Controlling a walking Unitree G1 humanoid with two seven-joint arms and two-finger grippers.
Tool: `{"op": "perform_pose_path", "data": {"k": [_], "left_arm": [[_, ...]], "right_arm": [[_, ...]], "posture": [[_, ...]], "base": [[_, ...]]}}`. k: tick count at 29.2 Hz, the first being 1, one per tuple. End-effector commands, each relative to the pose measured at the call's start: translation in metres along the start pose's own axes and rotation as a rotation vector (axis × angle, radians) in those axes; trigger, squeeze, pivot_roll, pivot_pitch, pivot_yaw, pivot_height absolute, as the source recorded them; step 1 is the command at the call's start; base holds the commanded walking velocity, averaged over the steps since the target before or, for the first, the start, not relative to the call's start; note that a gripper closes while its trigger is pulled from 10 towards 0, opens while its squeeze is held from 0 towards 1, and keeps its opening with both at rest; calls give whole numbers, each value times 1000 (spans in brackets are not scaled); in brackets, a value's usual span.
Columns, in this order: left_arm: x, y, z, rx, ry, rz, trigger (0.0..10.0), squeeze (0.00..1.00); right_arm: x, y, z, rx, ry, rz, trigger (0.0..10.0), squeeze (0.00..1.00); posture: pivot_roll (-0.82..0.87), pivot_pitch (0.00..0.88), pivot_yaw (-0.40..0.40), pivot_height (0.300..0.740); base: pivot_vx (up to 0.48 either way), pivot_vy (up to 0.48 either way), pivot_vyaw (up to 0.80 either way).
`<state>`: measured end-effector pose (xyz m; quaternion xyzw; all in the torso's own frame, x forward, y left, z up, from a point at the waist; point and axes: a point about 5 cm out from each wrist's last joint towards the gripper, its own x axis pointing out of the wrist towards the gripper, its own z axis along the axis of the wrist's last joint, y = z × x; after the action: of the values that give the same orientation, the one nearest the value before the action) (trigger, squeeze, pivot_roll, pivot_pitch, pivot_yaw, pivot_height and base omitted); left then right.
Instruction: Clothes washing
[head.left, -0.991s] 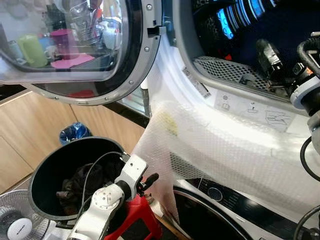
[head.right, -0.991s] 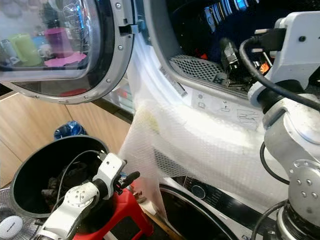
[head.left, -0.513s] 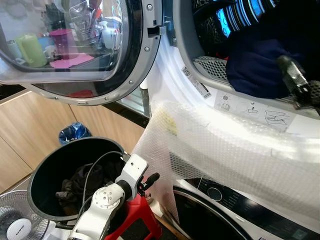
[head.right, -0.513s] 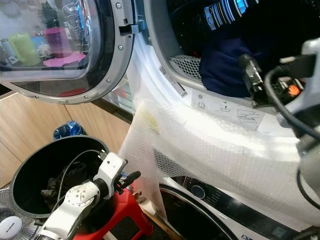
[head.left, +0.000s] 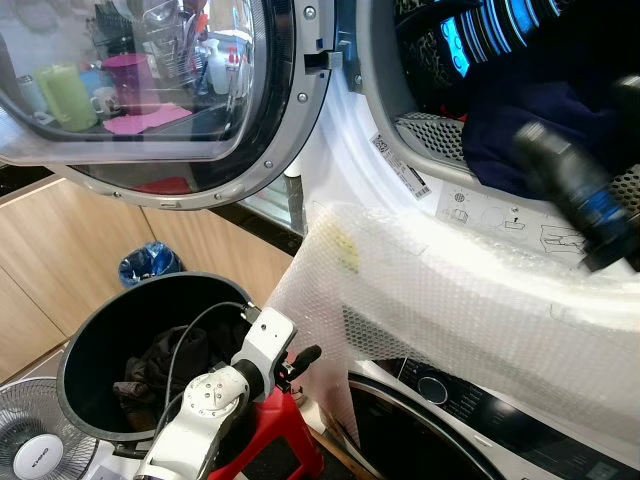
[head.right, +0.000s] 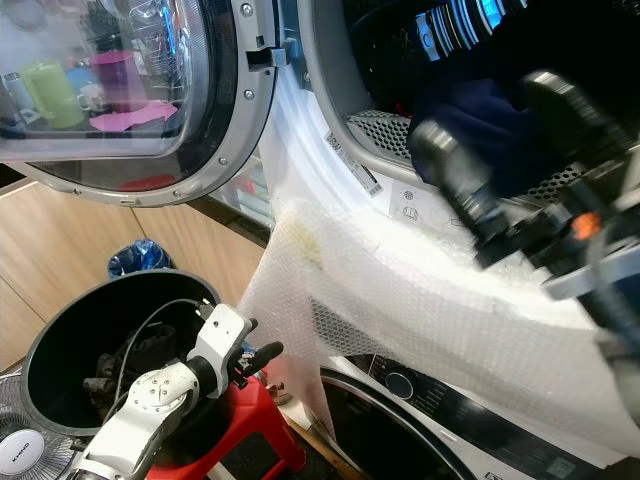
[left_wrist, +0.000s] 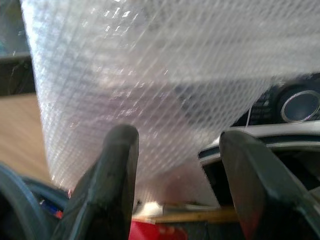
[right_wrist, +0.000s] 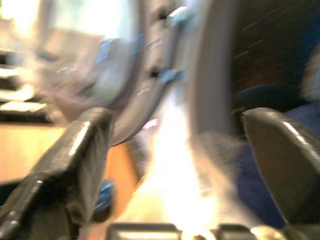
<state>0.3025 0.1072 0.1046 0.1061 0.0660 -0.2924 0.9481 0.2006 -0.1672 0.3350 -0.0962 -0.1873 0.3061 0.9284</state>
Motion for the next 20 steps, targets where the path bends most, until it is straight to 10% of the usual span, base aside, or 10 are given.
{"op": "perform_pose_path", "data": {"k": [1, 10, 20], "left_arm": [[-1, 1, 1, 4, 8, -6, 10000, 0], [0, 1, 1, 4, 11, -6, 10000, 0], [0, 1, 3, 6, 10, 3, 10000, 0]], "right_arm": [[7, -1, -10, 45, 57, 22, 10000, 0], [35, -19, -31, 55, 194, 66, 10000, 0], [72, -80, -46, -65, 386, -166, 10000, 0]], "posture": [[38, 112, 67, 740], [39, 107, 61, 740], [43, 107, 53, 740]], "base": [[0, 0, 0], [0, 0, 0], [0, 0, 0]]}}
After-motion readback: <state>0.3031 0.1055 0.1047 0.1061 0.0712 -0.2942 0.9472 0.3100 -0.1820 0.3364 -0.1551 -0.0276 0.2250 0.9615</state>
